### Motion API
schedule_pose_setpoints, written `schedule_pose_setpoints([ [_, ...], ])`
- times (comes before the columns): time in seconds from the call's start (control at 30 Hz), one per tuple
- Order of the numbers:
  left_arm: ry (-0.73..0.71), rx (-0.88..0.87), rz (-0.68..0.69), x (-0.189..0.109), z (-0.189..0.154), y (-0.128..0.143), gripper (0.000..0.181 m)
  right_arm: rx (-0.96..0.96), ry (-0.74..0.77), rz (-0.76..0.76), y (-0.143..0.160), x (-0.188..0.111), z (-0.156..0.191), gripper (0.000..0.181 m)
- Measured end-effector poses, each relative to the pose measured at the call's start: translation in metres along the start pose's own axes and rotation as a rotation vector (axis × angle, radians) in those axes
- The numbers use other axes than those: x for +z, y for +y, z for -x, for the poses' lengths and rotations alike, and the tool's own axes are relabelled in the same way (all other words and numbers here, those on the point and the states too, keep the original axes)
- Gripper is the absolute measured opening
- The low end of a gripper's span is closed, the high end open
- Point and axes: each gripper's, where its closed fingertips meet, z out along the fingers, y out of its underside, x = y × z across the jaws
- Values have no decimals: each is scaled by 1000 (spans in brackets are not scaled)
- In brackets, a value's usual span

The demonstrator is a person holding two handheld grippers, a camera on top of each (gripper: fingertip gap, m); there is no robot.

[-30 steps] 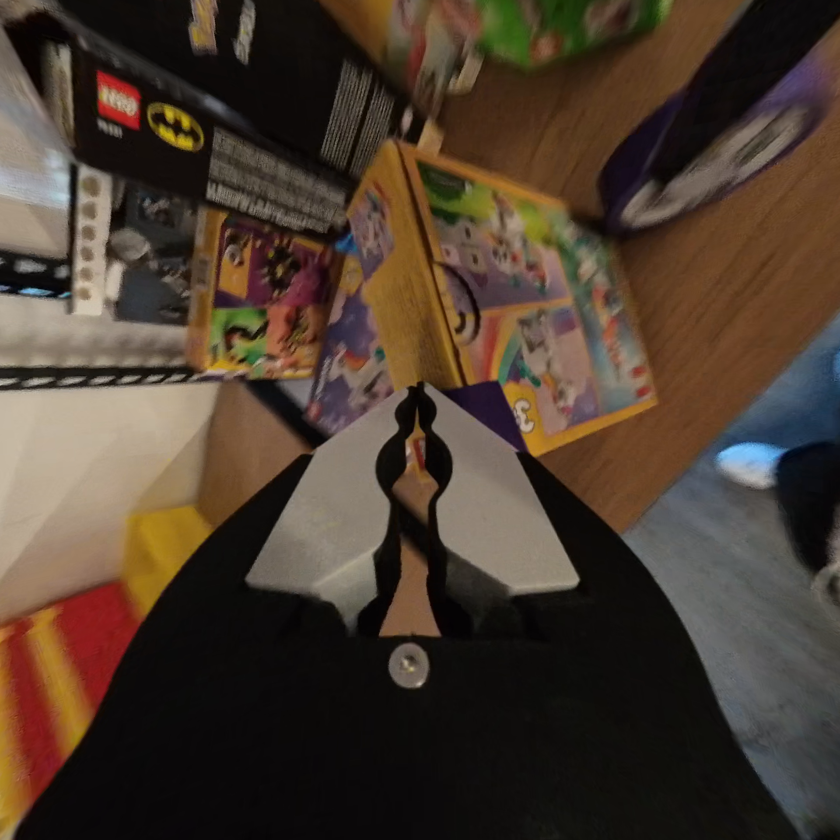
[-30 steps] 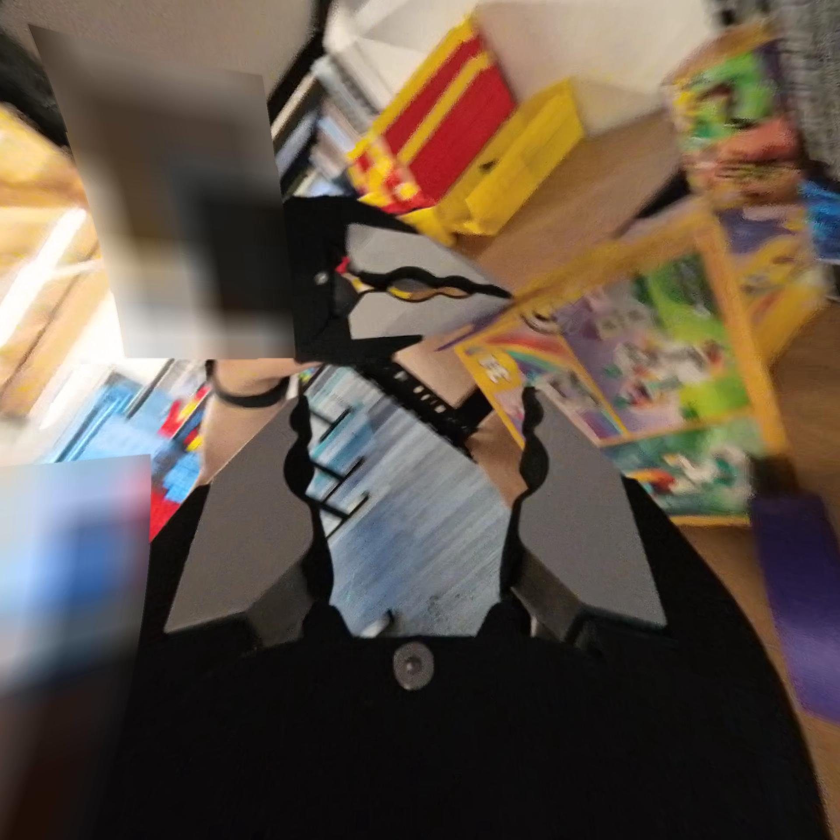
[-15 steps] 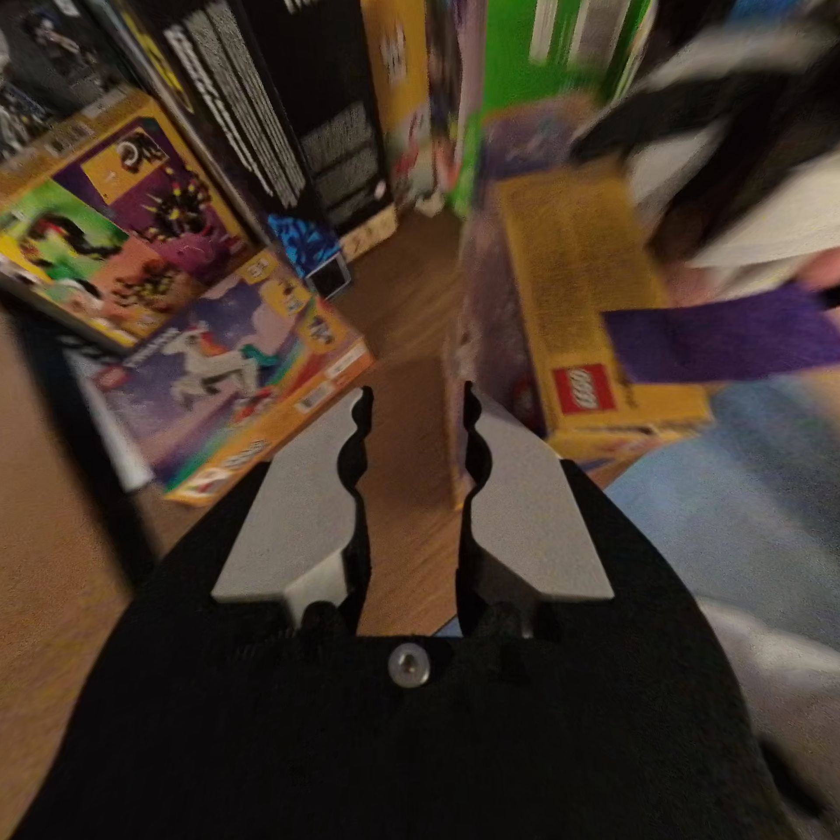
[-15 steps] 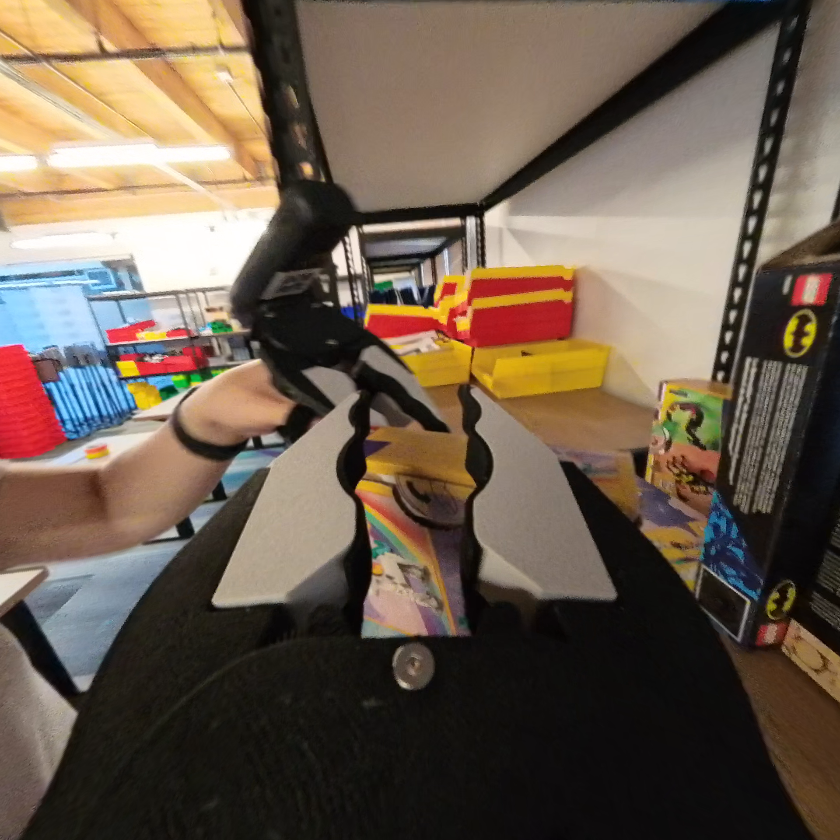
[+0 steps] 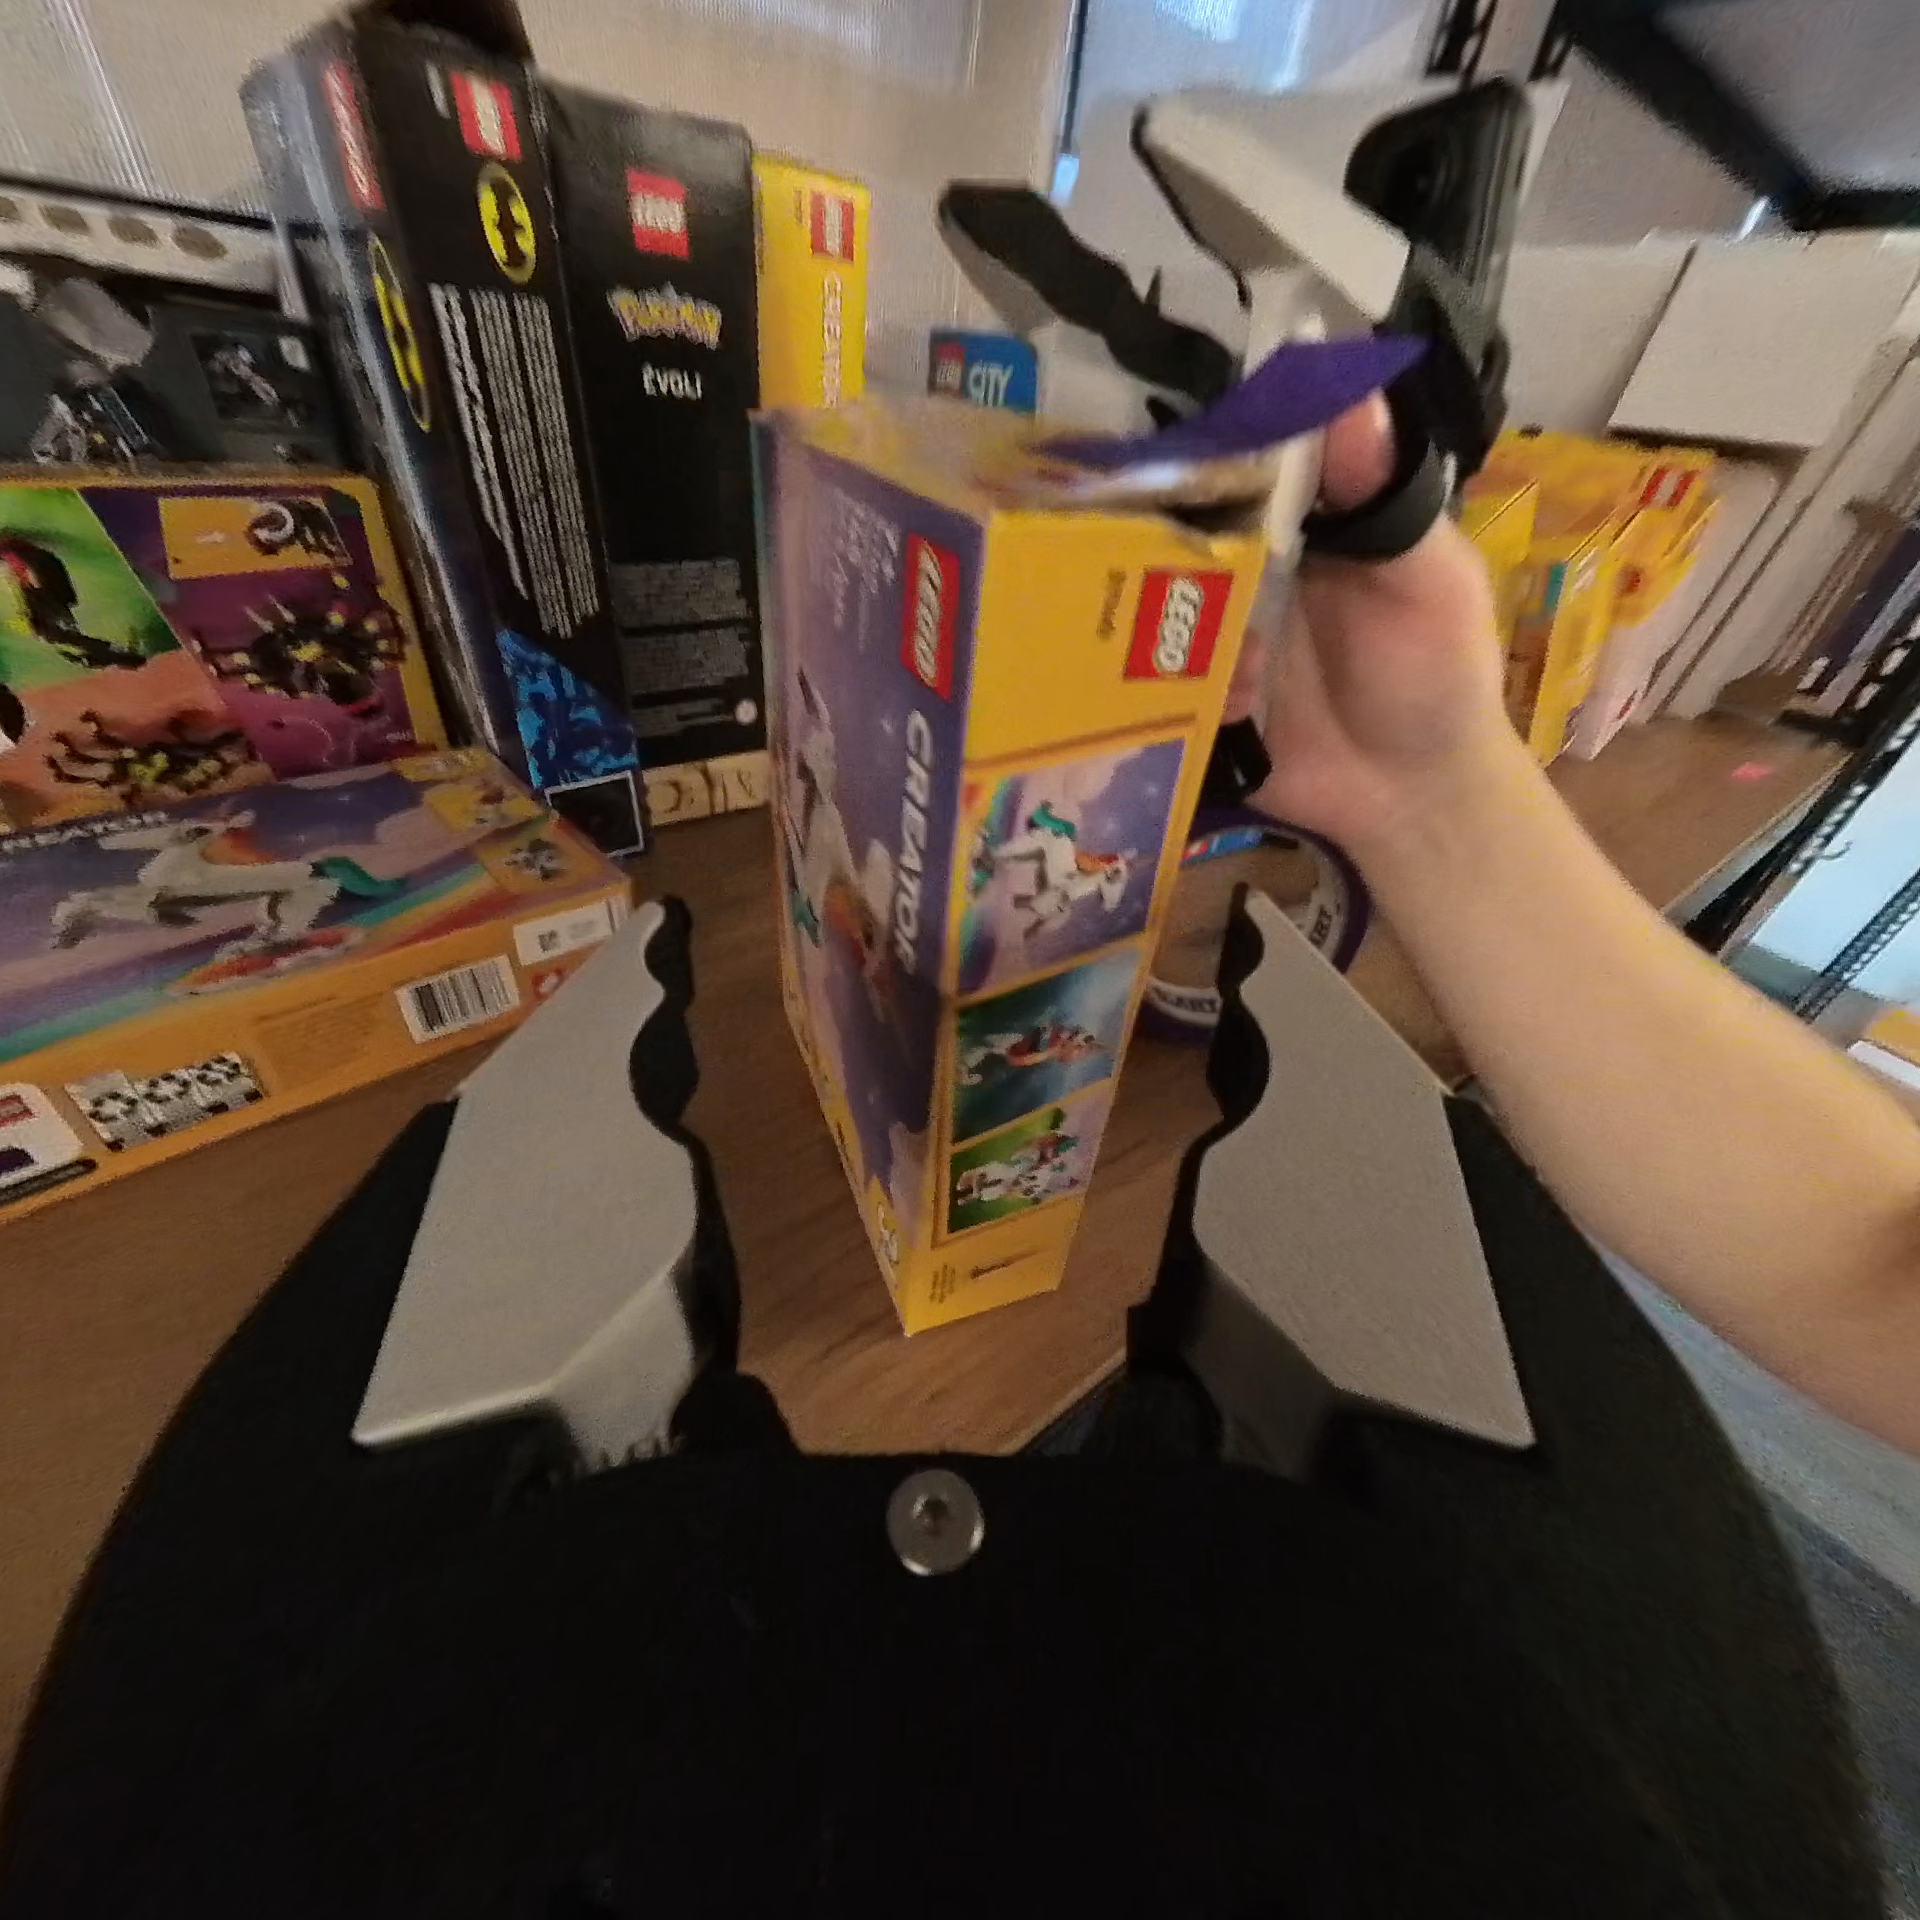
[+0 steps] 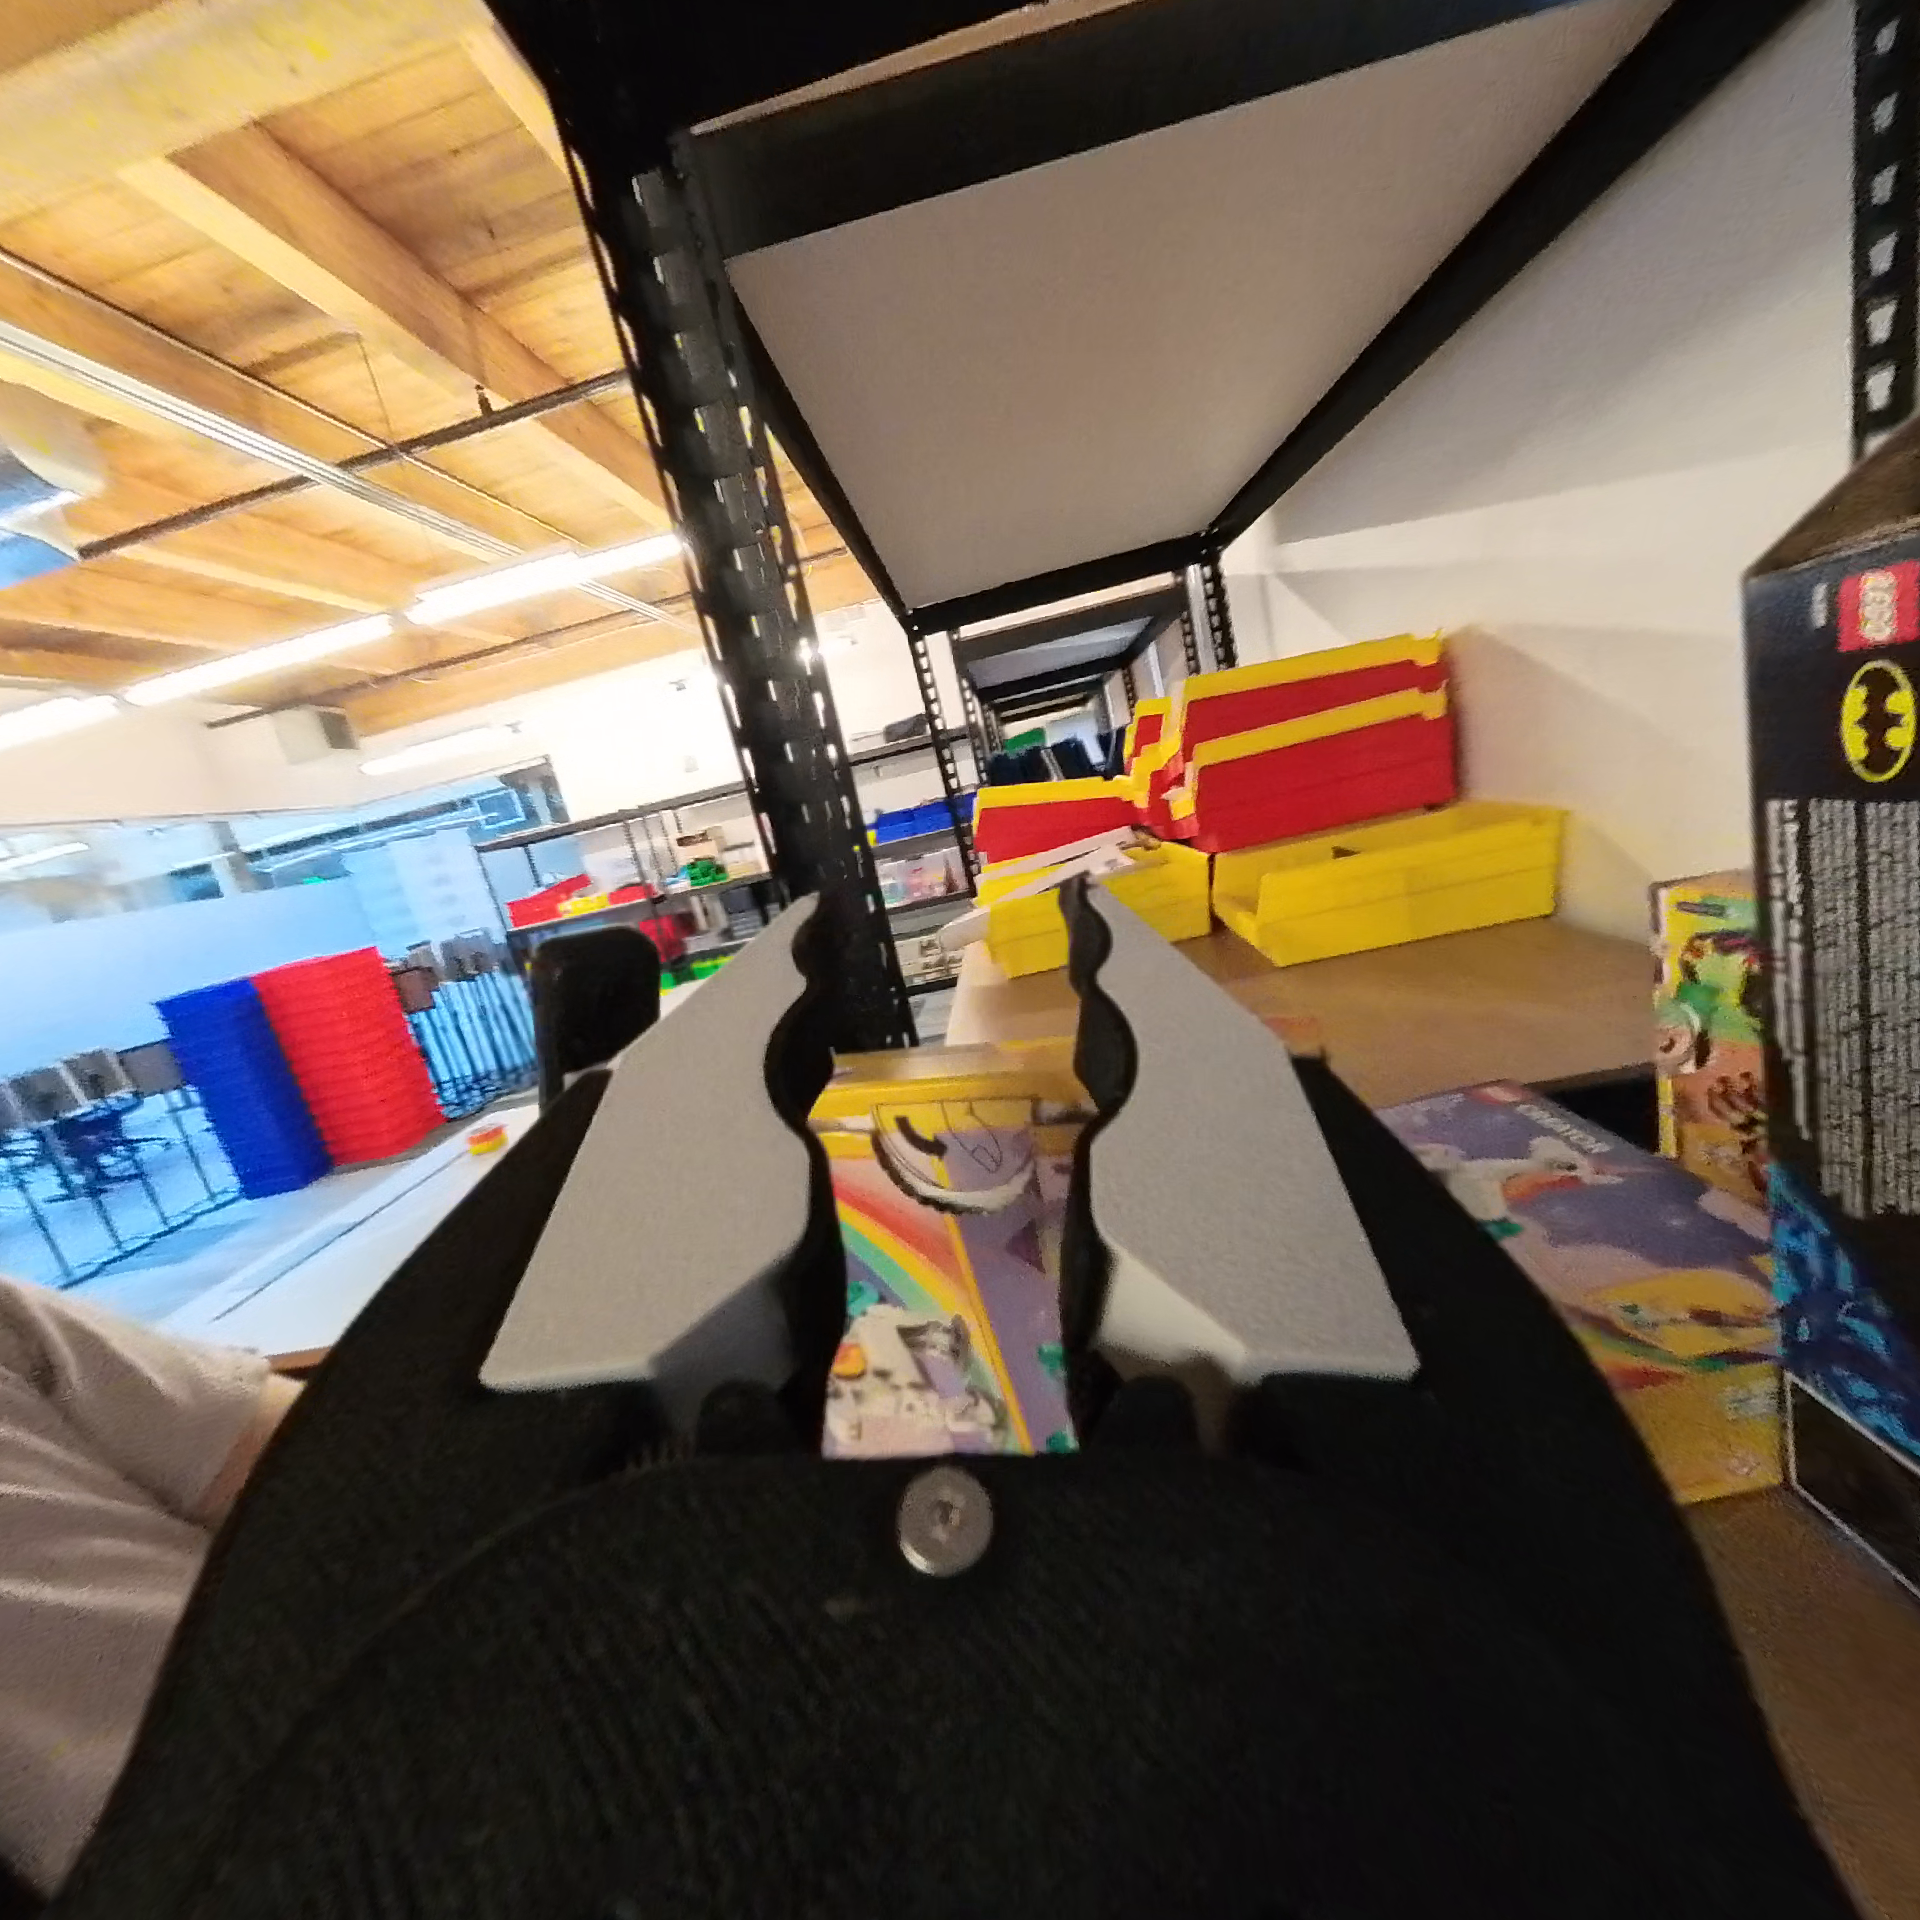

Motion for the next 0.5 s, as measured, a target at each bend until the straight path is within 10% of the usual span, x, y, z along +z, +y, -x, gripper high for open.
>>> schedule_pose_setpoints([
  [0.23, -134, 87, 33, 36, 0, 30, 60, 10, -21, -4, -4, 2, 2, 44],
  [0.5, 6, 172, 127, 36, 1, 34, 57, -32, -50, 110, -4, 1, 7, 41],
])
